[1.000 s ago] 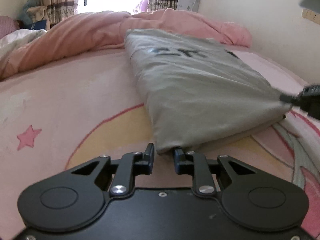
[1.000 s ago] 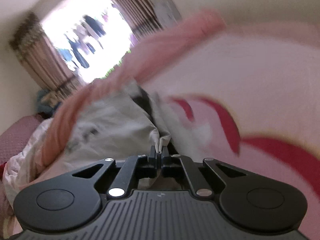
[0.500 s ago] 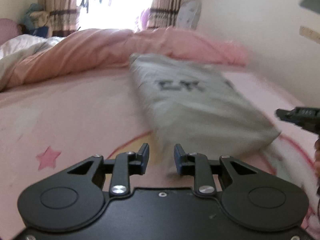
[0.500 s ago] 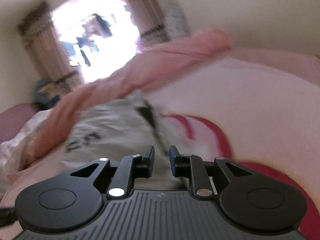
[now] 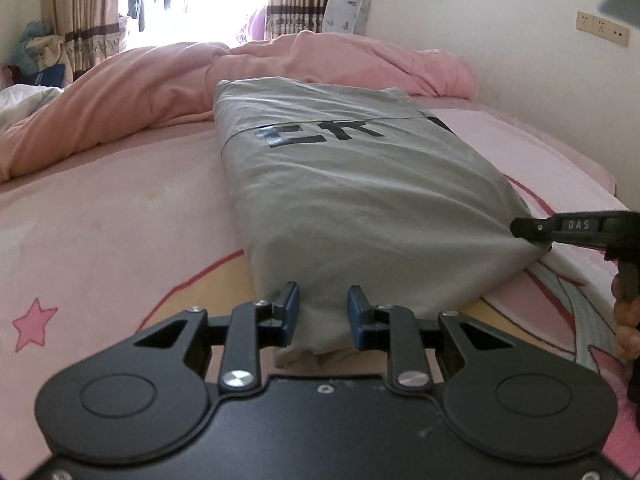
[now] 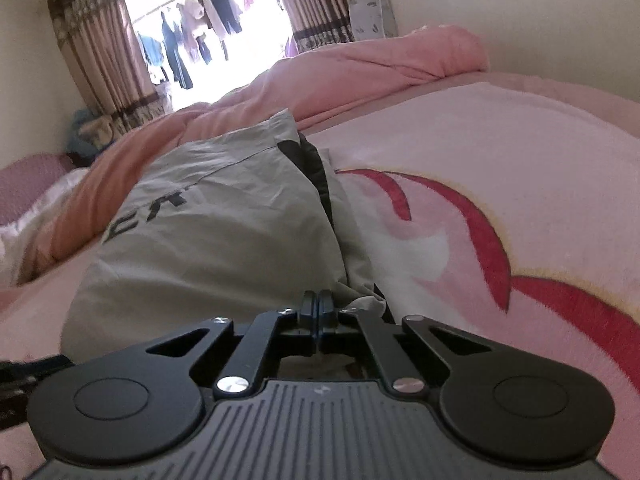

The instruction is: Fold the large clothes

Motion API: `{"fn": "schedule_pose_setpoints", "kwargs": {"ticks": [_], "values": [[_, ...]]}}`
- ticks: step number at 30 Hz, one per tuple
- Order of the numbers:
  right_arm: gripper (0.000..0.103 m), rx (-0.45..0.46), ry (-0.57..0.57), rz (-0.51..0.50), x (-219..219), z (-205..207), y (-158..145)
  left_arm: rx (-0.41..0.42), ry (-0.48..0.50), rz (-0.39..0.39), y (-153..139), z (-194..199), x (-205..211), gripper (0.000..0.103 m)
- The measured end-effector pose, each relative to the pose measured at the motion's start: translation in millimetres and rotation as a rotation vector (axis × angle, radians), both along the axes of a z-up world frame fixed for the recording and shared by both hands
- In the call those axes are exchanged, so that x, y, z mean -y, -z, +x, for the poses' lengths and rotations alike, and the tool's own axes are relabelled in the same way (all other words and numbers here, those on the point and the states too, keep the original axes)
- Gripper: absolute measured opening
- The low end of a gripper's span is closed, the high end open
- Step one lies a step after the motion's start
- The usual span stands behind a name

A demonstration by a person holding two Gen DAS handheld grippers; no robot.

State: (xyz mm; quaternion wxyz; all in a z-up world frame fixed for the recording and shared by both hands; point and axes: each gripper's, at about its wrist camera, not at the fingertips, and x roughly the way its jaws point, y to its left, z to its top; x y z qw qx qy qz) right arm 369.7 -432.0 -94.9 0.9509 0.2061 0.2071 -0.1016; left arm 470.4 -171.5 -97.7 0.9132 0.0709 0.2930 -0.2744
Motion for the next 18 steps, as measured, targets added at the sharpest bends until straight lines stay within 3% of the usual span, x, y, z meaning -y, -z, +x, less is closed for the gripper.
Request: {"fn": "schedule_pose_setpoints", "kwargs": {"ticks": [2,3,4,5,6,9,11,15,18], "values": [[0.004,-0.028,-0.017,0.001,1,2,-9,-0.008,0.005,0.000,-3,1,1,0.025],[0.015,-0.031,-0.033,0.006,2,4,-16,-0.020,0.015,-0.008,-9,2,0,0.027],[0.020,-0.015,-0.049,0.004,4,8,-24,-0.037,0.034,-0.031,-16,8,-4,0.033],[0.028,0.016,-0.069,-0.008,6,11,-34,-0.047,0.047,-0.062,-22,15,-8,0.047],[0.036,0.046,-0.085,-0.024,9,16,-43,-0.042,0.039,-0.097,-31,25,-14,0.054],[0.053,0.100,-0.107,-0.023,26,50,-62,-0.005,-0.061,-0.118,-46,63,-23,0.057],[0.053,0.092,-0.105,0.019,41,81,-67,-0.052,-0.132,-0.160,-44,102,-29,0.056],[0.054,0.043,-0.140,0.048,53,138,-61,-0.214,-0.170,-0.291,-23,168,-38,0.056],[0.054,0.031,-0.152,0.017,49,165,-57,-0.231,-0.160,-0.362,-14,196,-37,0.056]]}}
